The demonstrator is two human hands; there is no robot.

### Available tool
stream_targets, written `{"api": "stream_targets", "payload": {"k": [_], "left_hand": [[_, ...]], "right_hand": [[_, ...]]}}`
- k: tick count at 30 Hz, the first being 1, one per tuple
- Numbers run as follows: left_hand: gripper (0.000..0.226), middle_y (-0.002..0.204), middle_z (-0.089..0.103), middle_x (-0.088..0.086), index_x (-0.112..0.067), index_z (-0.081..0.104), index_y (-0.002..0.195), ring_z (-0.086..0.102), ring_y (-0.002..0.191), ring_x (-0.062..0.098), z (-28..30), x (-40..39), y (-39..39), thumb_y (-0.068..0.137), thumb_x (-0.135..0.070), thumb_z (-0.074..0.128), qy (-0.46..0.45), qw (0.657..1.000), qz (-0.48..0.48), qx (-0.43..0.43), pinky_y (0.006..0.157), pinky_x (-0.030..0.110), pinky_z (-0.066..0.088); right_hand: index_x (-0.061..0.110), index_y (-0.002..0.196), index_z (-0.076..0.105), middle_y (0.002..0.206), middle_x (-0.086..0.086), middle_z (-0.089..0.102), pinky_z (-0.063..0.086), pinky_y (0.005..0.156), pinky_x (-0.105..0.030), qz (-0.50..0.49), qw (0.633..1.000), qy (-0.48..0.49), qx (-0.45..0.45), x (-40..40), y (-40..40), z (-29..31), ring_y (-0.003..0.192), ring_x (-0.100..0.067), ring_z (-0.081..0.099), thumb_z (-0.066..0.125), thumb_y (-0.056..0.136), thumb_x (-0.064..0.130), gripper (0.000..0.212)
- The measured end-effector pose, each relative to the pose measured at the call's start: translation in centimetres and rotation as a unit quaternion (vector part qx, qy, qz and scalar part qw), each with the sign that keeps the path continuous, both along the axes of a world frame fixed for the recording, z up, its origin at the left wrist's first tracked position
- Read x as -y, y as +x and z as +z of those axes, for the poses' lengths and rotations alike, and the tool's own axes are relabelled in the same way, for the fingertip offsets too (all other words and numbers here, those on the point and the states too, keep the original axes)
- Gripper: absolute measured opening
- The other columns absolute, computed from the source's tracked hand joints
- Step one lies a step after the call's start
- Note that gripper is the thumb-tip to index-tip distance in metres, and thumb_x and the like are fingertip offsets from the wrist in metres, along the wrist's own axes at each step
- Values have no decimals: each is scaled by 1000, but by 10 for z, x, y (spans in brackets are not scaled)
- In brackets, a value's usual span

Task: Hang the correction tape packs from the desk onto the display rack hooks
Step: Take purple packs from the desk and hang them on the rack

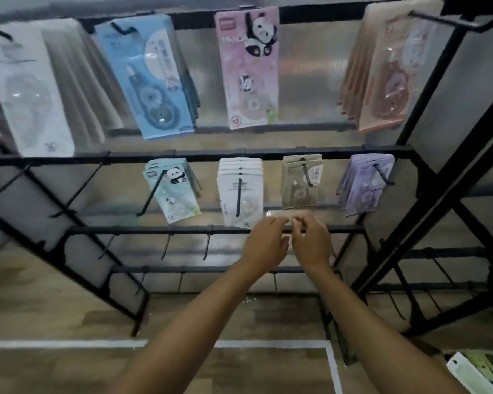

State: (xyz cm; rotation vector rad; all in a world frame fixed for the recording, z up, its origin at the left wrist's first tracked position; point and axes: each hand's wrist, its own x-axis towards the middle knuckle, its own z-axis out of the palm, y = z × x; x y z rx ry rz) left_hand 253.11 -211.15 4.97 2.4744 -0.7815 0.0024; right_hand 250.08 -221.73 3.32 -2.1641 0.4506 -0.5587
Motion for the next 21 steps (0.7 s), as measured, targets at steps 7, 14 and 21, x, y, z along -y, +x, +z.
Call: {"api": "stream_targets", "payload": {"k": [7,14,21], "left_hand": [[44,133,55,9,-16,48,137,49,119,27,-18,-167,-41,94,-18,51,49,988,141,-44,94,37,42],[29,116,62,10,-11,57,121,55,110,28,-5,-370,-121,95,-19,45,38,959,279,-28,88,40,44],[44,132,56,10,-13,46,139,52,119,28,9,-561,-225,98,-29,46,0,874,486,3,98,37,41]], "right_hand": [[8,97,71,99,-8,70,44,83,-32,158,986,-39,-24,-157,-26,0,95,-24,61,55,91,10,18],[8,107,70,107,-10,69,45,83,-28,298,952,-53,-49,-353,-74,8,102,-26,61,56,92,13,21],[8,113,68,110,-10,69,34,77,-14,422,905,-57,-18,-551,-141,24,103,-27,61,59,90,13,25]]}}
